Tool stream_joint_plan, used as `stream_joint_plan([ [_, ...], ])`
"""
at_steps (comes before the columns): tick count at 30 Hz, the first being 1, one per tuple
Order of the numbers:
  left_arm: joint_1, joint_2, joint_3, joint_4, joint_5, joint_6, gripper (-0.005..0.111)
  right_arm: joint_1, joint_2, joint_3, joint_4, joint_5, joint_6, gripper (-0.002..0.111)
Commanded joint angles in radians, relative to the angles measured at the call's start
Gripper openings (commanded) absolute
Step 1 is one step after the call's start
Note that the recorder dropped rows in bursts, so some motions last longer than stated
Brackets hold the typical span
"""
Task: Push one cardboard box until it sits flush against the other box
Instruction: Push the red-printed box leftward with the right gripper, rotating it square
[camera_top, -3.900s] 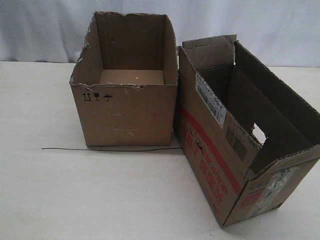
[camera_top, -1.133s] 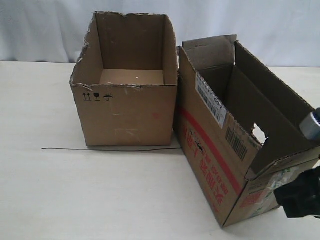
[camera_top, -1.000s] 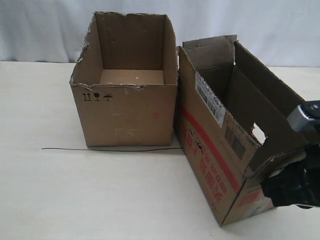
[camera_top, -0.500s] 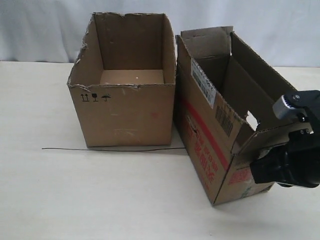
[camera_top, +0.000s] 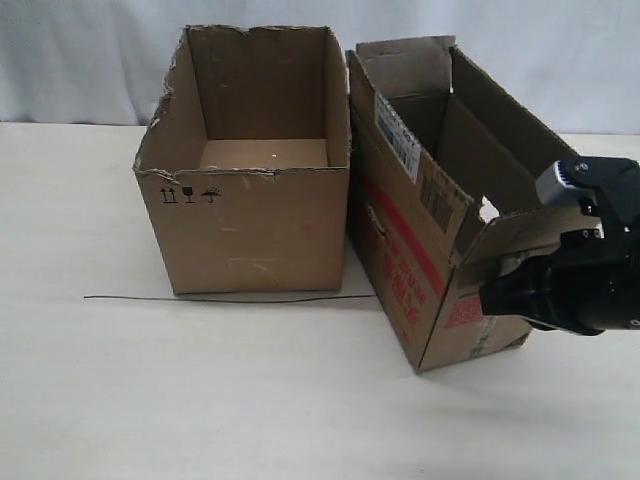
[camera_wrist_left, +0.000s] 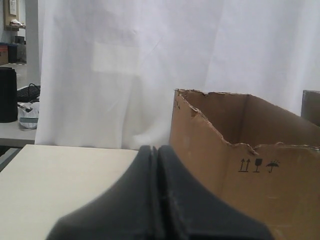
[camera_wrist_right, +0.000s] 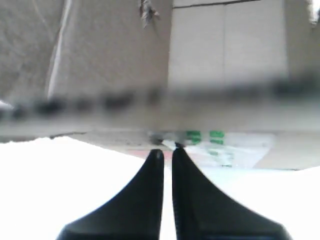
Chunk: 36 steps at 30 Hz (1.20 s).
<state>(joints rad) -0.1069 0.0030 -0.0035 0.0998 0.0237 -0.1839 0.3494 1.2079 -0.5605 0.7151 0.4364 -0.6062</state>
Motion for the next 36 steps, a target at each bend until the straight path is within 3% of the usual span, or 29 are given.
stream_joint_plan([
  [1,-0.009,-0.003,0.004,0.001,-0.008,-0.005,0.0,0.002,0.044,0.003,0.041,-0.067,-0.024,0.005],
  [10,-0.009,-0.003,0.004,0.001,-0.008,-0.005,0.0,0.002,0.106,-0.011,0.29,-0.067,-0.255,0.005],
  [27,-0.009,-0.003,0.004,0.001,-0.008,-0.005,0.0,0.002,0.32,-0.276,0.29,0.014,-0.255,0.005],
  [36,-0.009,-0.003,0.004,0.001,-0.008,-0.005,0.0,0.002,0.33,-0.288,0.29,-0.004,-0.255,0.005],
])
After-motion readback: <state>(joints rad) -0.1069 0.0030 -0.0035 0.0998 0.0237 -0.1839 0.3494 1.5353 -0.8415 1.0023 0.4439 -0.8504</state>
